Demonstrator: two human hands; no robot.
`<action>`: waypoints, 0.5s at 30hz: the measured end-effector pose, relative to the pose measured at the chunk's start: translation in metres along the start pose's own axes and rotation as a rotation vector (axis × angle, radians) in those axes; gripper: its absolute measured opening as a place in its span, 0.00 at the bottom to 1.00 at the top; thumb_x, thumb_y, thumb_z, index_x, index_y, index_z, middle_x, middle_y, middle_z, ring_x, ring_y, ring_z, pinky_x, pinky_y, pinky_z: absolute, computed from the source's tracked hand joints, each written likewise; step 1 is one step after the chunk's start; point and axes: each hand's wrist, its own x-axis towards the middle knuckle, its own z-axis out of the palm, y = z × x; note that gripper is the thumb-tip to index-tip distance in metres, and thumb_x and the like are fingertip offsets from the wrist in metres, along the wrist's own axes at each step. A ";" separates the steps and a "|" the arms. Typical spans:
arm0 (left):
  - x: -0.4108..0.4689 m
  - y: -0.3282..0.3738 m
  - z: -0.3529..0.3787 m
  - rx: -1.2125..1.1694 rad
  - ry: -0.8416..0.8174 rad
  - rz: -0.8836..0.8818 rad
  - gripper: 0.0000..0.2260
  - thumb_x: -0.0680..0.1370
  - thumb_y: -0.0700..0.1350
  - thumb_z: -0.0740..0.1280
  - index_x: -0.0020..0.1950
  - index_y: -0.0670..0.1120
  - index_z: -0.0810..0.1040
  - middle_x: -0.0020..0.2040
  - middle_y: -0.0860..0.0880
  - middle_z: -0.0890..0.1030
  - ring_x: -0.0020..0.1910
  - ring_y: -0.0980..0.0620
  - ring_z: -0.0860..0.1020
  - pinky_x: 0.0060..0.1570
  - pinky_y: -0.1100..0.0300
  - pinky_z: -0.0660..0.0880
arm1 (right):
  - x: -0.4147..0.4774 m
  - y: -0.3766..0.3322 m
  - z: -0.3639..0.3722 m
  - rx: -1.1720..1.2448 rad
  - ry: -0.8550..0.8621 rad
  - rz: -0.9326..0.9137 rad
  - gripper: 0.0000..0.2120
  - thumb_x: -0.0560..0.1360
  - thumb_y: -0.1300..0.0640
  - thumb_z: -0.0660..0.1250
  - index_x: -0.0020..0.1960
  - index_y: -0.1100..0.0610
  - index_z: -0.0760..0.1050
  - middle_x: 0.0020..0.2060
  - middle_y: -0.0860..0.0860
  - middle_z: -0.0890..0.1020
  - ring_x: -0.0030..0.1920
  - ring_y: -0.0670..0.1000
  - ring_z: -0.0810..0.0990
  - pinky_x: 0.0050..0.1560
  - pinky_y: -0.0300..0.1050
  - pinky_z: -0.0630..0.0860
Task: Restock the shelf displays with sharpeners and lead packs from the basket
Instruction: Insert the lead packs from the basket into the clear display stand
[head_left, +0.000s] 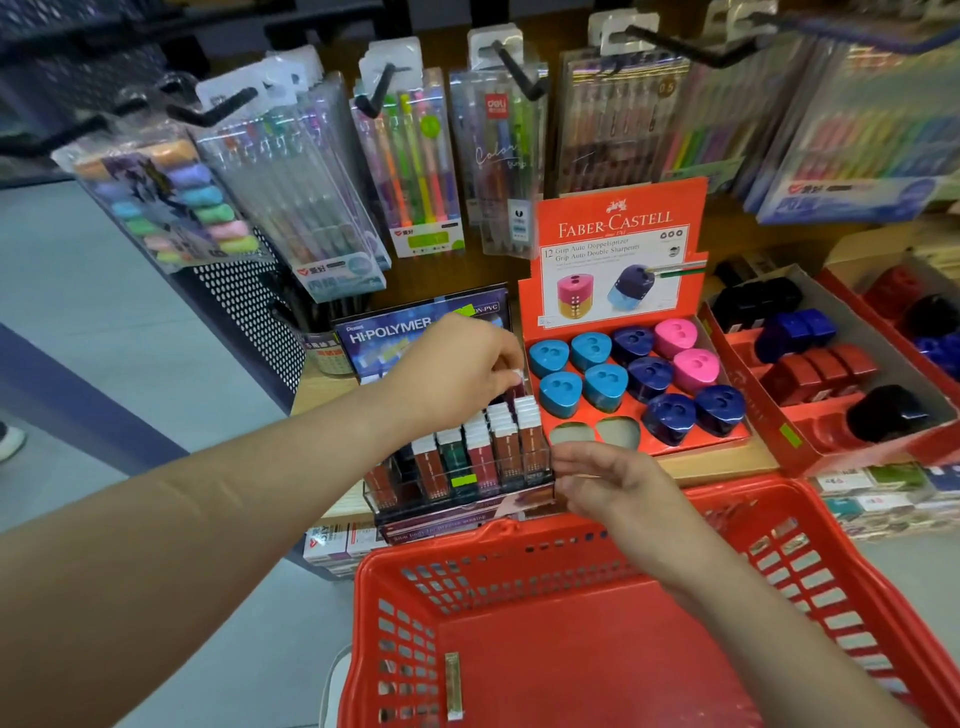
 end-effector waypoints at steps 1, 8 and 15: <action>0.001 0.001 0.004 -0.002 -0.006 -0.008 0.07 0.77 0.47 0.68 0.53 0.47 0.82 0.47 0.51 0.83 0.45 0.55 0.79 0.48 0.58 0.77 | 0.000 0.000 0.000 0.004 -0.002 0.004 0.13 0.77 0.66 0.66 0.59 0.54 0.78 0.53 0.48 0.83 0.51 0.43 0.80 0.59 0.41 0.75; 0.008 0.008 0.005 -0.100 -0.032 -0.107 0.04 0.73 0.43 0.73 0.46 0.45 0.83 0.39 0.53 0.80 0.40 0.56 0.78 0.45 0.61 0.76 | -0.013 -0.004 -0.002 0.138 0.005 0.043 0.13 0.77 0.69 0.64 0.50 0.51 0.78 0.49 0.50 0.83 0.49 0.50 0.81 0.55 0.47 0.77; -0.002 0.017 -0.032 -0.173 0.069 -0.145 0.04 0.76 0.46 0.70 0.49 0.48 0.83 0.46 0.55 0.82 0.44 0.60 0.76 0.49 0.64 0.73 | -0.041 0.002 -0.041 0.081 0.011 0.110 0.10 0.77 0.71 0.62 0.51 0.60 0.78 0.40 0.55 0.83 0.36 0.50 0.79 0.33 0.36 0.75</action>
